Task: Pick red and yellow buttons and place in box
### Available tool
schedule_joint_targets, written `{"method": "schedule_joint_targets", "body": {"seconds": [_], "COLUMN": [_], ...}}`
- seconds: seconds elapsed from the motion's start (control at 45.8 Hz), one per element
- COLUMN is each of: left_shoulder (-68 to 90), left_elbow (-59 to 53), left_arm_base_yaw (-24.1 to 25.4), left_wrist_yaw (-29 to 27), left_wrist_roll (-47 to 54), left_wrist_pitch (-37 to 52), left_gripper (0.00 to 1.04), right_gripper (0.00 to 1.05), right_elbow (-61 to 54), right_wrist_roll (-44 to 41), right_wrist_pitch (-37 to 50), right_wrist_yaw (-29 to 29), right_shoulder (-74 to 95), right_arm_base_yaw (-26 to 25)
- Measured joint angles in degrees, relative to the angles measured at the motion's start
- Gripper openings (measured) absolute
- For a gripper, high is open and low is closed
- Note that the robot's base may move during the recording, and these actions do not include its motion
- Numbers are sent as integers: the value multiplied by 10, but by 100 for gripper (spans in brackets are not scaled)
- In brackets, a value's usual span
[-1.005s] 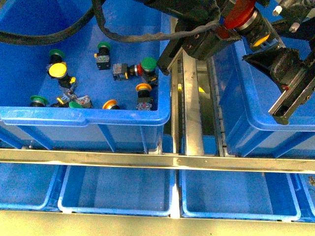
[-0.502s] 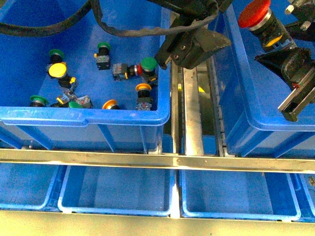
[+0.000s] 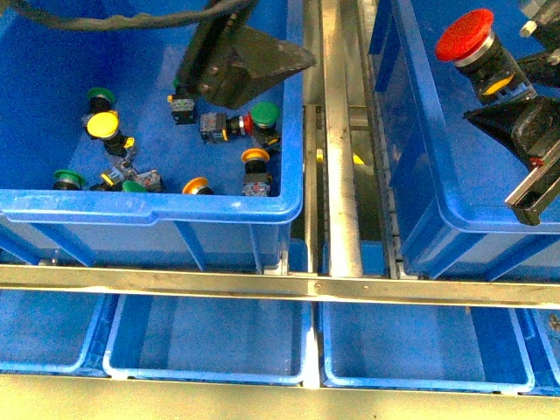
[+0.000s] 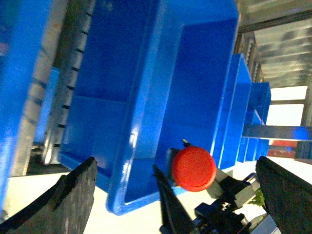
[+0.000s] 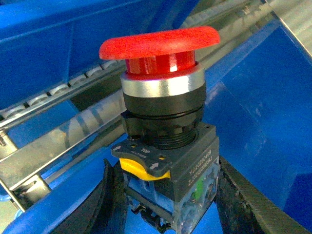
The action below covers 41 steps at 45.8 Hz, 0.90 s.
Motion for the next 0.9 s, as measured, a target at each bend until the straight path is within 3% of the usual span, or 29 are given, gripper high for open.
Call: {"method": "schedule_joint_targets", "body": {"seconds": [0.197,0.568,0.896], "left_shoulder": [-59,-243,-365], "left_elbow": [-57,-226,-304], "left_arm_base_yaw": [32,120,226], "left_wrist_yaw": [-14,-52,-33], "left_wrist_roll": [49,262,302], "left_wrist_pitch": [-15,-85,-128], "left_gripper": [97,97,97], "right_gripper": [41,41,41], "right_elbow": [0,-2,-28], "right_wrist_roll": [25,86,153], "right_wrist_pitch": [-3,-52,-112], "right_wrist_yaw": [-2,34,54], "right_shoulder": [-8,-70,-148], "right_arm_base_yaw": [-16,-57,-59]}}
